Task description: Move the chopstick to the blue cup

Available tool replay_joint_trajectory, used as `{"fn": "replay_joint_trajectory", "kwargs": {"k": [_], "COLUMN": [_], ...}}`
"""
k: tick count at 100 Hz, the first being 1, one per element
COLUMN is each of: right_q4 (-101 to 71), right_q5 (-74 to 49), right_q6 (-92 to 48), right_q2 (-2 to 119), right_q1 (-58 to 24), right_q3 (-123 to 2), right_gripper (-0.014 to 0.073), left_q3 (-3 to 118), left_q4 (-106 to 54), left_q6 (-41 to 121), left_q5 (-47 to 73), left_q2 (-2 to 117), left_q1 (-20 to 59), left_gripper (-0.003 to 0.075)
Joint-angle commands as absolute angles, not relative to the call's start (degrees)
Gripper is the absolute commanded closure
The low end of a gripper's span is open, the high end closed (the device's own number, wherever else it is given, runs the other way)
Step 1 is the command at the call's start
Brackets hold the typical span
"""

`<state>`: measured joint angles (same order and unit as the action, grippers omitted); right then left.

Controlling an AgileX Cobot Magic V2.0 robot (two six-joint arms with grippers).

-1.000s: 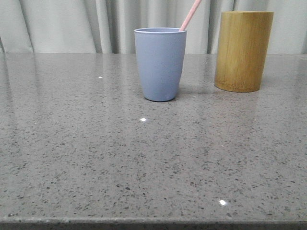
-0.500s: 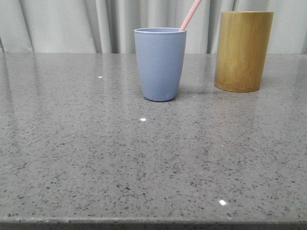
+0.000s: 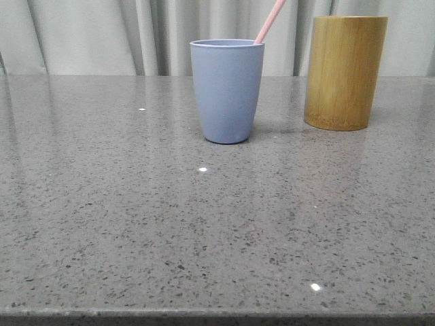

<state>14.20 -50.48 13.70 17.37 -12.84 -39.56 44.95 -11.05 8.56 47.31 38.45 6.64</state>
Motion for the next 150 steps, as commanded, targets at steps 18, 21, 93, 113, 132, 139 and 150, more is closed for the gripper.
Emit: {"fn": "replay_joint_trajectory", "kwargs": {"k": [18,21,93,113,132,139,150], "right_q4": [15.2,15.2,15.2,15.2,15.2,15.2,15.2], "right_q5": [-46.8,-46.8,-46.8,-46.8,-46.8,-46.8,-46.8], "right_q6": [13.3,13.3,13.3,13.3,13.3,13.3,13.3], "right_q2": [17.9,17.9,17.9,17.9,17.9,17.9,17.9], "right_q1": [-12.5,-12.5,-12.5,-12.5,-12.5,-12.5,-12.5], "right_q3": [-40.8,-40.8,-40.8,-40.8,-40.8,-40.8,-40.8], "right_gripper": [0.066,0.066,0.066,0.066,0.066,0.066,0.066], "left_q3": [46.3,46.3,11.9,3.5,0.3,-0.7,-0.7], "left_q4": [-12.1,-12.1,-6.8,-5.8,0.6,0.6,1.1], "left_q6": [7.9,7.9,7.9,6.7,-2.0,-2.3,-2.3], "left_q5": [43.6,43.6,0.0,0.0,-0.4,-0.5,0.0], "left_q2": [38.5,38.5,10.3,2.1,-1.1,-2.3,-2.2], "left_q1": [6.6,6.6,6.7,6.7,6.7,6.7,6.7], "left_gripper": [0.0739,0.0739,0.0739,0.0739,0.0739,0.0739,0.0739]}}
